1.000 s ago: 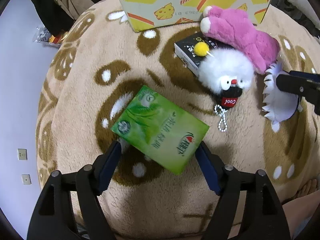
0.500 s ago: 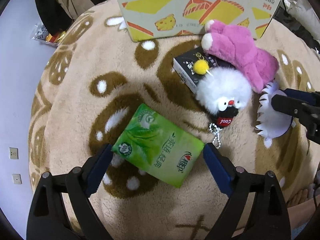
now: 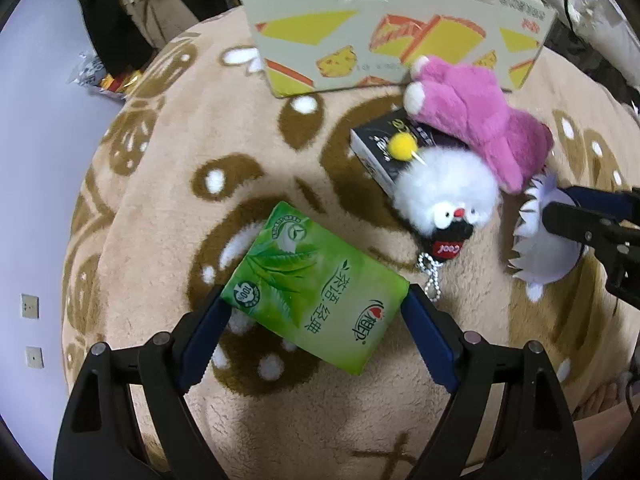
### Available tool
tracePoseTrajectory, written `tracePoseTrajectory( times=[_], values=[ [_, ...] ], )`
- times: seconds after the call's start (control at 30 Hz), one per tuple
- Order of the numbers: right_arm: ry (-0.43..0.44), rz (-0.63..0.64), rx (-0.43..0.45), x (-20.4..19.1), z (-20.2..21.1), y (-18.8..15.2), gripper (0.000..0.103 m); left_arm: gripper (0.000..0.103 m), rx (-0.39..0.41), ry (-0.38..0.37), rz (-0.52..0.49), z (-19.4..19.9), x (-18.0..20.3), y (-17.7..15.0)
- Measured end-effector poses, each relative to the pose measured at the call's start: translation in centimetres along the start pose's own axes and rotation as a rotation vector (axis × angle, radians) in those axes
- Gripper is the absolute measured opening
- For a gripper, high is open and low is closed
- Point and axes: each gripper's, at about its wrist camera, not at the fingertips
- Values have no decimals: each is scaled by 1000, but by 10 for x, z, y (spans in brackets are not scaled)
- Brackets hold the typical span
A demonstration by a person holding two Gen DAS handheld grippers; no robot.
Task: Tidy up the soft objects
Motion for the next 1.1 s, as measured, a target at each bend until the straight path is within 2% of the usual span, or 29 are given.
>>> tracePoseTrajectory(
  times=[0.17, 0.37, 0.47, 0.77, 0.93, 1.1],
  values=[
    [8, -14, 71, 6, 19, 0, 43, 85, 58, 30, 12, 15, 0, -2],
    [39, -30, 258, 7, 61, 3, 43, 85, 141, 41, 36, 36, -3, -3],
    [56, -26, 370, 6, 85, 4, 43, 85, 211, 62, 51, 50, -6, -3],
    [102, -6, 625, -8, 135, 2, 43, 86, 430, 139, 67, 92, -10, -5],
    [118, 4, 678, -12, 146, 1, 44, 86, 505, 154, 97, 107, -10, -9],
    [128, -1, 718, -12, 153, -3, 44, 86, 606, 200, 107, 126, -11, -12]
  ],
)
Point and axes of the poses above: each gripper's, at about its wrist camera, not at the fingertips, and z roughly against the way its jaws point, x to its right, y to its top, and after that the axes turned 8 degrees about -z, right-handed
